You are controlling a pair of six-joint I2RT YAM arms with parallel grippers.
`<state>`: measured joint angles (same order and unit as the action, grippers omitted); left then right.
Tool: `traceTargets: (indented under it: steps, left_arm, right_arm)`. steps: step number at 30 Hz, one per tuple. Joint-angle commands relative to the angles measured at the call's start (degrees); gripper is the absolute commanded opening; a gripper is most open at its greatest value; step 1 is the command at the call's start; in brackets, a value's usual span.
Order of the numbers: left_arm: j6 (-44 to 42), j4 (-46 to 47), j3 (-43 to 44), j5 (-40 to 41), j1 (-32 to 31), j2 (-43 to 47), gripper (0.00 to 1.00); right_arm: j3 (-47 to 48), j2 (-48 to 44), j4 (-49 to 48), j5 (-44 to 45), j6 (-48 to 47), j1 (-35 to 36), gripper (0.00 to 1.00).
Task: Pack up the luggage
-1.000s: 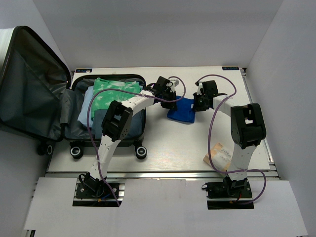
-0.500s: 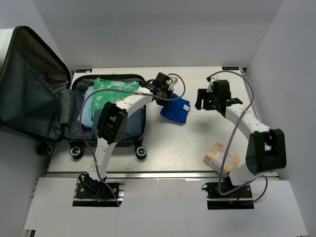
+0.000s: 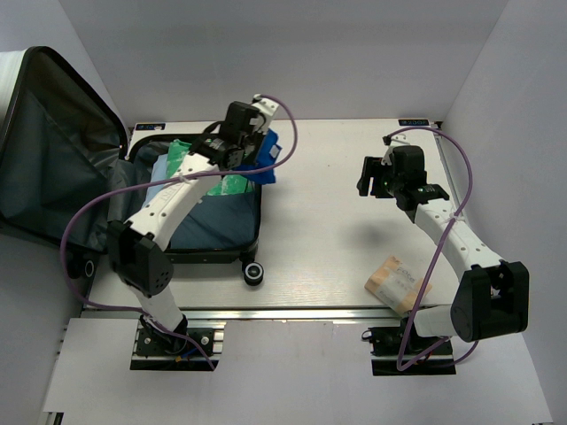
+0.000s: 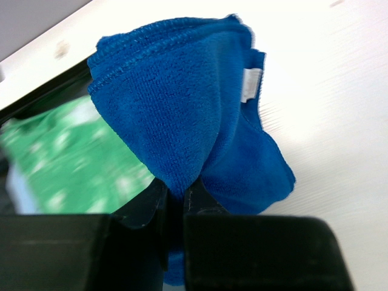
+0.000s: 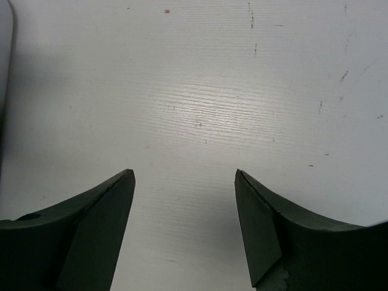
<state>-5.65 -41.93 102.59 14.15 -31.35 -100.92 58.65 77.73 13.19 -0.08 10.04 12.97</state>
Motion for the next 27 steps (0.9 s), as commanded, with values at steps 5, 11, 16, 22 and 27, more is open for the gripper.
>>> traceTargets:
  steps: [5,11,16,22,27]
  left_arm:
    - [-13.2,2.3,-14.1,3.9,10.0,11.0,0.0]
    - [-16.5,4.2,-17.1,2.9,20.4,8.7,0.0]
    - [-18.3,7.9,-17.2,1.4,27.6,6.7,0.0]
    - [-21.7,11.8,-15.9,-0.7,34.8,3.2,0.0]
    - [-21.8,16.4,-13.9,-4.4,38.5,-2.2,0.0]
  right_arm:
    - [-0.7,-4.4,-0.1,3.9,0.3,-0.1,0.73]
    - [-0.5,-4.7,0.4,2.9,0.5,-0.1,0.73]
    - [-0.1,-4.6,1.1,2.8,0.6,-0.1,0.73]
    - [0.2,-3.8,1.3,3.0,0.6,0.1,0.73]
    - [1.1,-1.8,2.7,3.6,0.5,0.0,0.74]
